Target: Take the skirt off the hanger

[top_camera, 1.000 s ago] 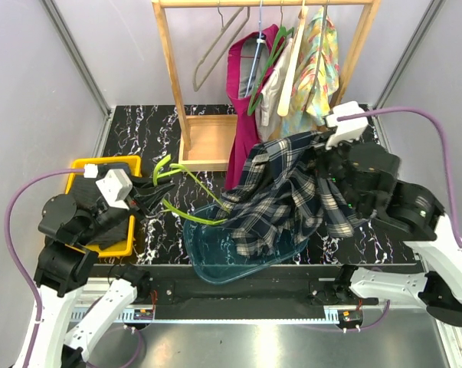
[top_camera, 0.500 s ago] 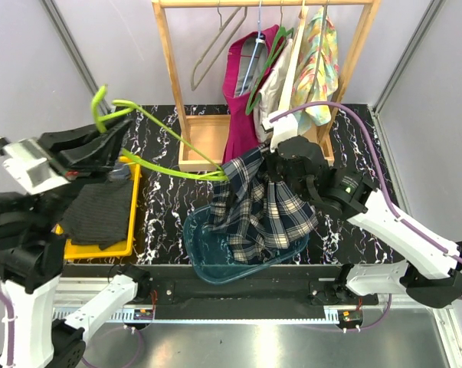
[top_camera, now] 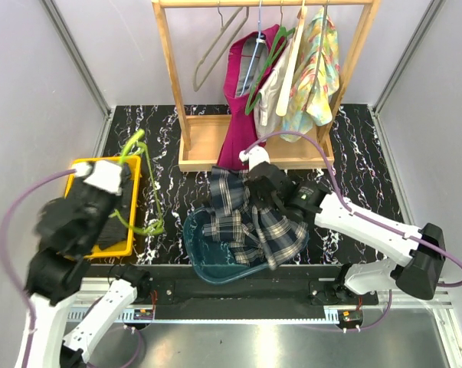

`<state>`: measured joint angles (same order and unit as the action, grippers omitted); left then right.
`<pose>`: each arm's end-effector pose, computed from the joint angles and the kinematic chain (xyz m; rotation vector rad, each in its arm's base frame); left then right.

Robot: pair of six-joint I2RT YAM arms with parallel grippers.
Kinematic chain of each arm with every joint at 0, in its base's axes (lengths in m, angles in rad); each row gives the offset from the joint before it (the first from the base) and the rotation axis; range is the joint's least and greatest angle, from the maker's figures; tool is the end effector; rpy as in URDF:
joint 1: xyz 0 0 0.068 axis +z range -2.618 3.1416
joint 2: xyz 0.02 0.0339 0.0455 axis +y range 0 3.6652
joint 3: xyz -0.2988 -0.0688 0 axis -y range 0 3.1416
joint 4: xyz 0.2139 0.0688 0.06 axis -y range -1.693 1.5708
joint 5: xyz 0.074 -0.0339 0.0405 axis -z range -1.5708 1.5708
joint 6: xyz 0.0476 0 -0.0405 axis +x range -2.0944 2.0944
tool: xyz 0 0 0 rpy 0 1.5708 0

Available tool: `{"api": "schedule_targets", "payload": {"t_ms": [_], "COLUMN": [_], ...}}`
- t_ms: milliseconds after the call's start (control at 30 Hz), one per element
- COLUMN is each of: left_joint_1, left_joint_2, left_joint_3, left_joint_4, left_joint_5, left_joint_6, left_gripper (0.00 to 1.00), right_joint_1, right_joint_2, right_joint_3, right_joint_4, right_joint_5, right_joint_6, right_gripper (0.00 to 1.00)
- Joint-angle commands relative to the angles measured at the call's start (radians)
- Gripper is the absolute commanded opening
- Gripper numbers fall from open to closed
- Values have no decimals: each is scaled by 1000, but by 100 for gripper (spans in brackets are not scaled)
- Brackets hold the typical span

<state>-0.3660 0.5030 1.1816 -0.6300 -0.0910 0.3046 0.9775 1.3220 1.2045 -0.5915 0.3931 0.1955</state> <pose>0.0093 0.0011 0.4444 0.4317 1.4599 0.0202 0.1579 0.2016 0.3608 -0.6564 2.1240 0.1961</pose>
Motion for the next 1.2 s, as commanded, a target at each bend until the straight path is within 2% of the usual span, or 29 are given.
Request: {"api": "schedule_targets", "payload": {"t_ms": [0, 100, 233, 300, 333, 400, 467, 500, 567, 600, 633, 767, 867, 967, 1033, 1167], "left_joint_1": [-1, 1, 1, 1, 1, 1, 1, 1, 1, 1, 1, 1, 1, 1, 1, -1], "left_joint_2": [-15, 9, 71, 106, 132, 160, 192, 198, 209, 207, 207, 207, 207, 200, 192, 177], "left_joint_3": [-141, -184, -227, -235, -240, -238, -221, -214, -194, -186, -178, -143, -120, -112, -122, -166], "left_joint_4": [-42, -40, -22, 4, 9, 12, 13, 15, 24, 27, 32, 38, 35, 32, 32, 33], "left_joint_5": [-165, -173, -119, -86, -76, -47, -38, -32, -32, -32, -30, -9, 7, 7, 2, 11], "left_joint_6": [79, 82, 85, 85, 84, 82, 77, 73, 65, 64, 62, 42, 27, 37, 45, 28], "left_gripper": [0, 0, 0, 6, 10, 32, 54, 77, 97, 99, 99, 99, 99, 99, 99, 99], "right_joint_1": [-3, -5, -5, -5, -5, -2, 23, 32, 36, 38, 38, 38, 36, 35, 23, -3], "right_joint_2": [-10, 11, 147, 218, 299, 386, 473, 483, 491, 491, 493, 500, 479, 398, 311, 250], "right_joint_3": [-62, -108, -117, -86, -76, -34, -20, -14, -5, 7, 15, 58, 108, 150, 138, 102], "right_joint_4": [39, 26, -69, -112, -161, -215, -260, -260, -260, -261, -261, -252, -242, -217, -145, -62], "right_joint_5": [-117, -220, -353, -442, -570, -672, -682, -678, -691, -700, -707, -712, -698, -610, -583, -487], "right_joint_6": [131, 176, 183, 168, 156, 118, 99, 79, 74, 67, 67, 61, 33, 12, -4, 21], "right_gripper": [0, 0, 2, 7, 10, 15, 18, 21, 27, 31, 46, 74, 83, 84, 85, 86]}}
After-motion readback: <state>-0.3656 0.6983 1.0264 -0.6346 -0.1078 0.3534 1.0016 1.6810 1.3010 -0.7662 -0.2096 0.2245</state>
